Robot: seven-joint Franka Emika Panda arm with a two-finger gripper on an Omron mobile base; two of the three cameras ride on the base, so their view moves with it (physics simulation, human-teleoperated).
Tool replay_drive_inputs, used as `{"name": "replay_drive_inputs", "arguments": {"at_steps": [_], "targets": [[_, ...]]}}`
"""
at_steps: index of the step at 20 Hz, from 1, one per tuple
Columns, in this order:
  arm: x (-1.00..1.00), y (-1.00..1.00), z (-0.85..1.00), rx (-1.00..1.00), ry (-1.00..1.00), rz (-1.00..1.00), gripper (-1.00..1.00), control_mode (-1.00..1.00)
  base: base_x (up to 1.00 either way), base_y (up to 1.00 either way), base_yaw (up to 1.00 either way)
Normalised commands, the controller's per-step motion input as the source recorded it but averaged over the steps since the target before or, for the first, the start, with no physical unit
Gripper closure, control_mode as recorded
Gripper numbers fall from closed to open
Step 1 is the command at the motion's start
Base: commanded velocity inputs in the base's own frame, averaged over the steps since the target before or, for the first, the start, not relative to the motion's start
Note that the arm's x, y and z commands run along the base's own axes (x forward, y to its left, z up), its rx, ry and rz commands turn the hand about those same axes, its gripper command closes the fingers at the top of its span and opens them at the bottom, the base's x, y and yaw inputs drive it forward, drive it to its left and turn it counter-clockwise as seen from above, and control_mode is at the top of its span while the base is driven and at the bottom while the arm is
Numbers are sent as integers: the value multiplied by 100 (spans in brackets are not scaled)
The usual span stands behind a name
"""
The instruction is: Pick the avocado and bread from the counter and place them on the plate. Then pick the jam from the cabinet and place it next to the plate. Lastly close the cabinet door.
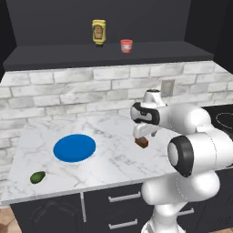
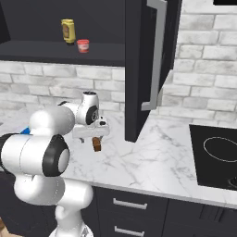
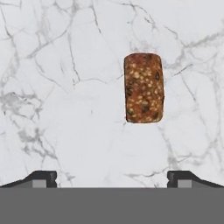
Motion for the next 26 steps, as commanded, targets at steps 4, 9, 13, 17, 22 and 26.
{"name": "replay_drive_inputs", "arguments": {"at_steps": [4, 9, 13, 17, 22, 26], "targets": [[28, 0, -17, 0, 7, 2, -100, -100, 0, 0, 0], [23, 0, -16, 0, 6, 1, -100, -100, 0, 0, 0], [25, 0, -18, 0, 5, 1, -100, -100, 0, 0, 0], [20, 0, -20, 0, 4, 2, -100, -100, 0, 0, 0], [17, 0, -23, 0, 4, 2, -100, -100, 0, 0, 0], [8, 0, -19, 0, 2, 2, -100, -100, 0, 0, 0]]}}
